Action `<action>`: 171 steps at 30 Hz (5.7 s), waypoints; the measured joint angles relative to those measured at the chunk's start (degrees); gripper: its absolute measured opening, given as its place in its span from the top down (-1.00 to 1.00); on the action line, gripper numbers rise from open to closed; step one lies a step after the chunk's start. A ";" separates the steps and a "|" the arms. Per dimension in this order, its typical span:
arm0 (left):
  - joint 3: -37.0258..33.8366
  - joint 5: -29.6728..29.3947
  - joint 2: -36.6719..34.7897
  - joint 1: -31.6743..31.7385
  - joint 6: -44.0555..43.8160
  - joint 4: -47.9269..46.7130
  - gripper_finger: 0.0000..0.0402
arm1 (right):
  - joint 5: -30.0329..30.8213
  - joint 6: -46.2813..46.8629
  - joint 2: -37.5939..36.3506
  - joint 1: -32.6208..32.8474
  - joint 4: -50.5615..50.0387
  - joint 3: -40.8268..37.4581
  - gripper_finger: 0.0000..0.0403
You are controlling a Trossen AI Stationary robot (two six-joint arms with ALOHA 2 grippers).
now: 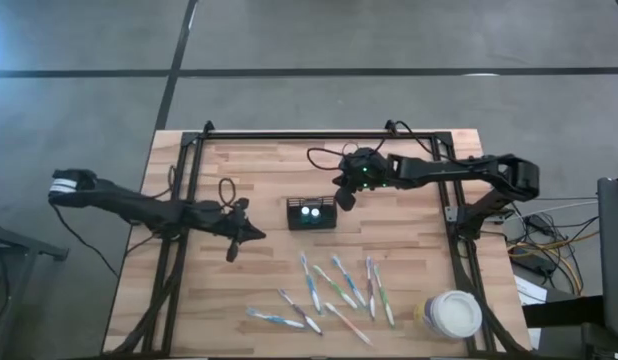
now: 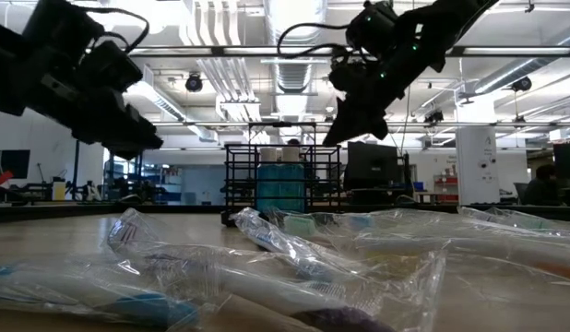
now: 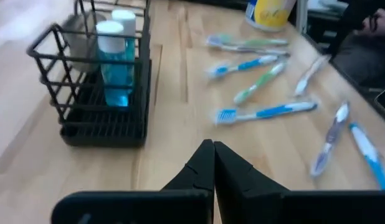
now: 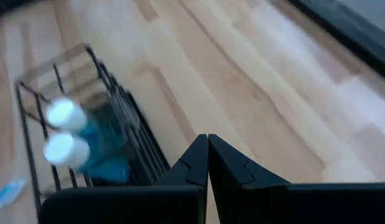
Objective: Pick & Place toothbrushing station
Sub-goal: Adjust the black wire organizer, then put the right green toothbrush into the black wire organizer
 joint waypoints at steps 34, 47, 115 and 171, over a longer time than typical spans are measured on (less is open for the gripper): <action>19.56 -3.93 28.72 1.37 2.86 0.86 1.00 | -2.24 -6.72 4.19 0.00 -3.58 0.00 0.96; 19.45 -5.04 28.74 2.66 3.80 0.01 1.00 | -4.21 -8.06 4.52 2.68 -2.75 0.00 0.96; 19.45 1.00 24.79 4.35 7.37 -1.71 0.94 | -3.22 -4.67 3.20 5.24 -5.90 -0.02 0.96; -6.16 -3.51 -51.10 0.85 9.77 -23.38 0.96 | 13.63 29.23 -18.89 35.10 -66.31 24.44 0.96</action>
